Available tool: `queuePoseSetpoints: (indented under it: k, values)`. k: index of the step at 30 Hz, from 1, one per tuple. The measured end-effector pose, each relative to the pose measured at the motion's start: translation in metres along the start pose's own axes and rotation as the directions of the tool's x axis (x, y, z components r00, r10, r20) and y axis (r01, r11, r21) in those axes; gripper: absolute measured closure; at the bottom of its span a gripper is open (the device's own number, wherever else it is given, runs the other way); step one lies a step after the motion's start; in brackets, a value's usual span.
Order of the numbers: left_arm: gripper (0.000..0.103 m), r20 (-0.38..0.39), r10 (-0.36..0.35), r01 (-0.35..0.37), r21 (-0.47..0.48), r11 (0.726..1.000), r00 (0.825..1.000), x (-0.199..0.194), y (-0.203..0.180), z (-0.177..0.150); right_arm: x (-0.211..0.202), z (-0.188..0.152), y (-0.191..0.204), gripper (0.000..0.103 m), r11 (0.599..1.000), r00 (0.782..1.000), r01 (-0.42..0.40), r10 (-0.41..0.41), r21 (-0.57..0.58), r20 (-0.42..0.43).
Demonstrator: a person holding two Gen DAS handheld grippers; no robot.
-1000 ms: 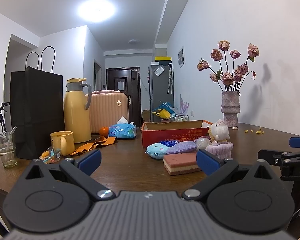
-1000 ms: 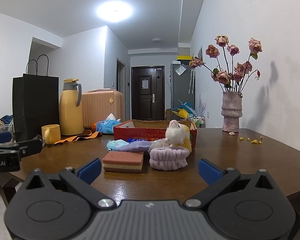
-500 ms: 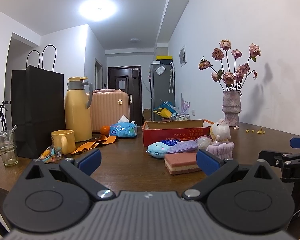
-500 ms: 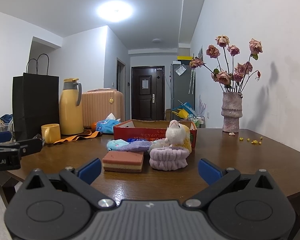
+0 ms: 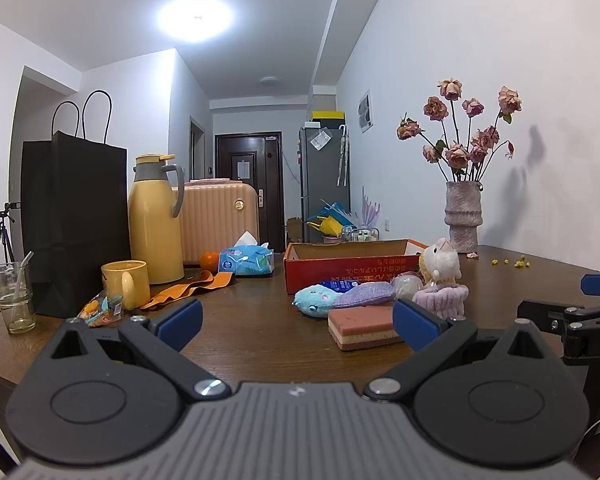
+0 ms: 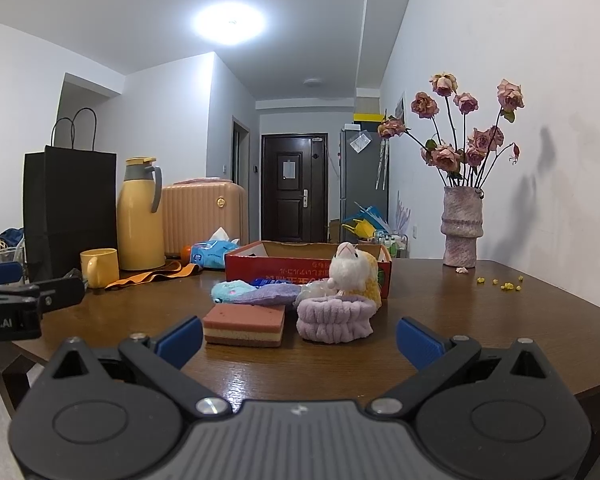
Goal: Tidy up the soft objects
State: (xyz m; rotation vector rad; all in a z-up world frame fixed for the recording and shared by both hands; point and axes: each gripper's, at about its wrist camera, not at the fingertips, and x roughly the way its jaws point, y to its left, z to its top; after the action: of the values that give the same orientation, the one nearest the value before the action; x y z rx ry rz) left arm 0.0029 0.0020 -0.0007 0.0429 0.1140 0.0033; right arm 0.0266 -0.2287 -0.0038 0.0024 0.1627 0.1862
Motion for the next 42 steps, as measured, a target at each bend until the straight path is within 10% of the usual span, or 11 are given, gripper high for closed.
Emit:
queuePoseSetpoints:
  k: [42]
  values:
    - [0.0, -0.006, 0.006, -0.006, 0.012, 1.0, 1.0, 0.0023, -0.0017, -0.002, 0.0029, -0.0034, 0.0013, 0.0, 1.0, 1.0, 0.013, -0.013, 0.015, 0.002]
